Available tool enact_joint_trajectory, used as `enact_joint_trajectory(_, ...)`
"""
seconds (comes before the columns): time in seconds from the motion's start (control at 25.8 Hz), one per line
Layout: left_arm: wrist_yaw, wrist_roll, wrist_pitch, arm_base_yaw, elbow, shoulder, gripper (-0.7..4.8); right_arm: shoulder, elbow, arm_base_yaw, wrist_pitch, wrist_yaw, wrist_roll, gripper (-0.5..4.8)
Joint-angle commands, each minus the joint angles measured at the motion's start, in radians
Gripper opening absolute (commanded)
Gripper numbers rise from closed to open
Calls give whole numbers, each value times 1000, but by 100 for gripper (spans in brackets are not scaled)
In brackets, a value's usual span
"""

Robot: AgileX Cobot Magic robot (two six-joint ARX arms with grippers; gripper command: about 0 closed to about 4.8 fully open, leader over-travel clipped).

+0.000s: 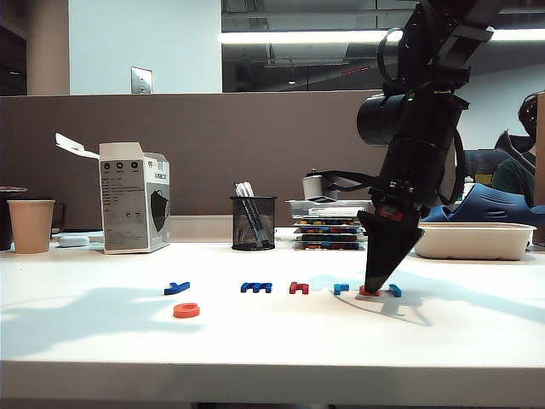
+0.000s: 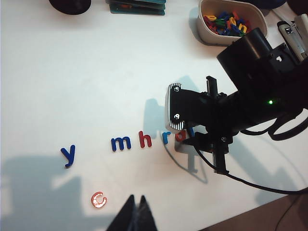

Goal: Select the appropriate letters from the row of letter magnets placed on the table to arrange into the word "car".

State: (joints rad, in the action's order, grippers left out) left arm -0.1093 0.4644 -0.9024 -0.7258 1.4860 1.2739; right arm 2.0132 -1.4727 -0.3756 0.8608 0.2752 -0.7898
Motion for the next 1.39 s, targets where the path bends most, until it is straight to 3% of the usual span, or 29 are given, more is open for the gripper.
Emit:
enact_joint_trajectory(0.04,-3,-4,7,-1,6,-3,-6,20,6,-6,27,-13,5,165)
enact_joint_trajectory(0.43,-3,-4,7,-1,6,-3,-6,45,6,-25,62,-15,5,165)
enact_joint_trajectory(0.58,-3,-4,7,-1,6,-3,-6,47,6,-31,58,-18,5,106)
enact_joint_trajectory(0.74,-3,-4,7,-1,6,-3,-6,47,6,-31,57,-39,5,106)
enact_joint_trajectory(0.85,-3,-4,7,-1,6,-3,-6,47,6,-31,68,-36,5,110)
enact_joint_trajectory(1.01,-3,-4,7,-1,6,-3,-6,47,6,-31,84,-13,5,184)
enact_joint_trajectory(1.39,-3,-4,7,-1,6,-3,-6,47,6,-31,102,-38,-3,184)
